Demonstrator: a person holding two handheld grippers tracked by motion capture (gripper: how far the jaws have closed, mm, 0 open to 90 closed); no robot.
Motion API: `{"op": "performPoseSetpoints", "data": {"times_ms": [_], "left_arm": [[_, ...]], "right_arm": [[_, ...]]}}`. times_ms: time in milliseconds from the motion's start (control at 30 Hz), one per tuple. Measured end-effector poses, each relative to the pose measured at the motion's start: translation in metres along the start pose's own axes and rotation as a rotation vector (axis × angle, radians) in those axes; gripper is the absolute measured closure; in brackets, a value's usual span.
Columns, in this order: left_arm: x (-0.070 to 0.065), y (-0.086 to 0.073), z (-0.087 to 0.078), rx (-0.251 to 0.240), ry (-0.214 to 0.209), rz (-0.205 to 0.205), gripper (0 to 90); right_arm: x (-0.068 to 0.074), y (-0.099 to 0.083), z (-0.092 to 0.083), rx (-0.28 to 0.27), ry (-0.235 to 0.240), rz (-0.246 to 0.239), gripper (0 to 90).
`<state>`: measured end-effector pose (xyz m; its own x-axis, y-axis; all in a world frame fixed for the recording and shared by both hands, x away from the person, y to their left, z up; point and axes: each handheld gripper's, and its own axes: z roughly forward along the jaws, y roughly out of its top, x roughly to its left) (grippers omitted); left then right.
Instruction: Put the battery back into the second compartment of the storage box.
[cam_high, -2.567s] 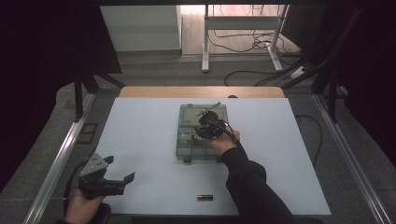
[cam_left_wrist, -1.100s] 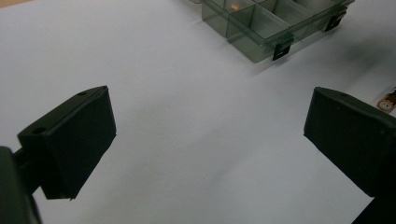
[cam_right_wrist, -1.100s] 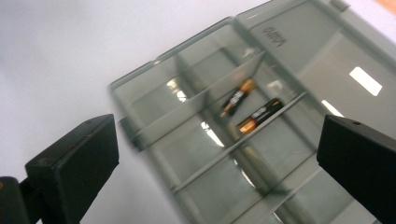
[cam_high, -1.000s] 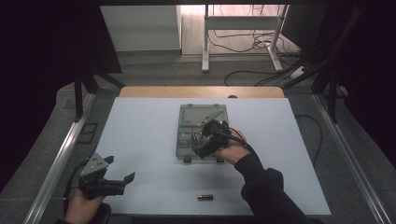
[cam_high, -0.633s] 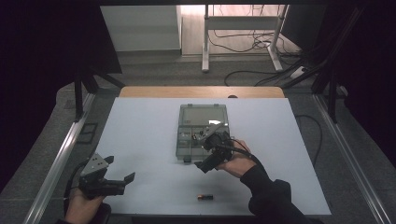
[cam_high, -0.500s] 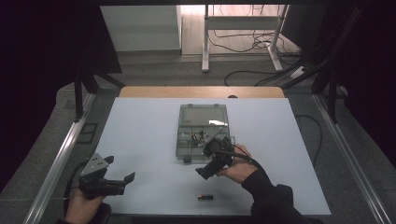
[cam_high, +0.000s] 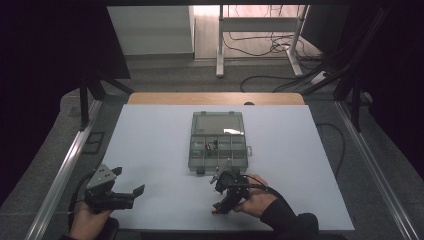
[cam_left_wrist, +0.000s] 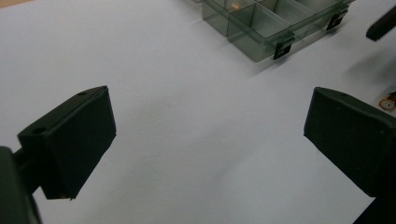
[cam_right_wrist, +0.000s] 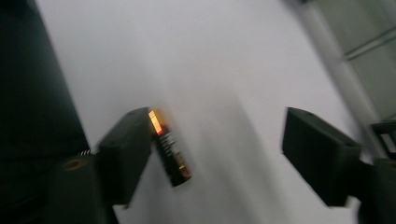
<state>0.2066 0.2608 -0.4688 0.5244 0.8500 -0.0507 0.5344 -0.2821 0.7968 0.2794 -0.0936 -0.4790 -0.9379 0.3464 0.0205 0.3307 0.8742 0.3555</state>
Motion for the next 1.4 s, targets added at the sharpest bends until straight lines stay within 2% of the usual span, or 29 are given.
{"op": "performPoseSetpoints", "data": {"times_ms": [67,100,133,233,367,400,433,533,633,667,767,833,900,933,967,1133,1233,1400], "left_arm": [[0.0,0.0,0.0,0.0,0.0,0.001,2.7],[0.0,0.0,0.0,0.001,0.0,0.001,2.7],[0.0,0.0,0.0,0.0,0.0,0.001,2.7],[0.0,0.0,0.0,0.0,0.0,0.002,2.7],[0.0,0.0,0.0,0.0,0.0,0.003,2.7],[0.0,0.0,0.0,0.0,0.0,0.004,2.8],[0.0,0.0,0.0,0.0,0.0,0.004,2.7],[0.0,0.0,0.0,0.0,-0.001,0.003,2.8],[0.0,0.0,0.0,0.0,-0.001,0.004,2.8],[0.0,0.0,0.0,0.001,0.0,0.004,2.8],[0.0,0.0,0.0,0.001,0.0,0.003,2.8],[0.0,0.0,0.0,0.001,0.0,0.004,2.8],[0.0,0.0,0.0,0.001,0.0,0.003,2.8],[0.0,0.0,0.0,0.001,0.0,0.003,2.8],[0.0,0.0,0.0,0.001,0.0,0.004,2.8],[0.0,0.0,0.0,0.001,0.001,0.004,2.8],[0.0,0.0,0.0,0.001,0.001,0.004,2.9],[0.0,0.0,0.0,0.001,0.001,0.004,2.9]], "right_arm": [[0.004,-0.002,0.002,0.008,0.017,-0.018,43.9],[0.005,-0.003,0.004,0.024,0.036,-0.042,47.9],[0.007,-0.004,0.005,0.03,0.044,-0.037,49.5],[0.011,-0.006,0.011,0.072,0.062,-0.081,58.7],[0.015,-0.007,0.02,0.118,0.048,-0.141,72.7],[0.016,-0.007,0.019,0.113,0.035,-0.151,75.9],[0.015,-0.007,0.019,0.116,0.046,-0.15,76.5],[0.015,-0.007,0.017,0.109,0.024,-0.139,76.8],[0.014,-0.006,0.012,0.081,0.019,-0.129,76.7],[0.013,-0.005,0.01,0.071,0.016,-0.141,76.7],[0.011,-0.002,0.004,0.04,-0.03,-0.116,76.8],[0.007,0.0,0.0,0.017,-0.029,-0.1,76.9],[0.002,0.002,-0.004,-0.006,-0.03,-0.064,76.9],[0.0,0.002,-0.006,-0.015,-0.037,-0.066,76.9],[-0.001,0.003,-0.007,-0.025,-0.038,-0.043,76.9],[-0.009,0.006,-0.011,-0.051,-0.039,0.019,76.9],[-0.012,0.008,-0.012,-0.051,-0.051,0.031,76.9],[-0.016,0.011,-0.016,-0.084,-0.055,0.059,76.9]]}}
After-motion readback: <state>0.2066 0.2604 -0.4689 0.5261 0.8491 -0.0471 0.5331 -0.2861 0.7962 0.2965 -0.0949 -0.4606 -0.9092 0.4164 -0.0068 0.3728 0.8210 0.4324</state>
